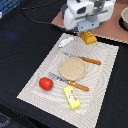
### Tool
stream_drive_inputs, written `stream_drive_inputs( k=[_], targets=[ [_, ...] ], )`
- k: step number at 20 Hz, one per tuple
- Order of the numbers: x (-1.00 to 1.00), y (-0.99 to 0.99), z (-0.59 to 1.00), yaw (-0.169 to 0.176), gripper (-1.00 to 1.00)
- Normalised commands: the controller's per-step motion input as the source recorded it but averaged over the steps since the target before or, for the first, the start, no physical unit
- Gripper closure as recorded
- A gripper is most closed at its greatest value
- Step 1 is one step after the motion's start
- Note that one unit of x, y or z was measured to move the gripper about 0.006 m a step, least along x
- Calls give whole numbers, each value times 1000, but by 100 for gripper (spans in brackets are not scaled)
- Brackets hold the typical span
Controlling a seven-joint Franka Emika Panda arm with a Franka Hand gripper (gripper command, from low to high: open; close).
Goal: Interact with the objects in diverse but meaningful ways.
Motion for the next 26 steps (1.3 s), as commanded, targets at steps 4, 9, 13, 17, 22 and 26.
stream_drive_inputs(
  k=[4,9,13,17,22,26],
  targets=[
    [-991,-289,-176,-65,100],
    [-920,-361,-402,-73,100],
    [-824,-487,-423,-63,100],
    [-796,-545,-390,-59,100],
    [-810,-530,-360,-66,100],
    [-759,-506,-357,-63,100]
  ],
)
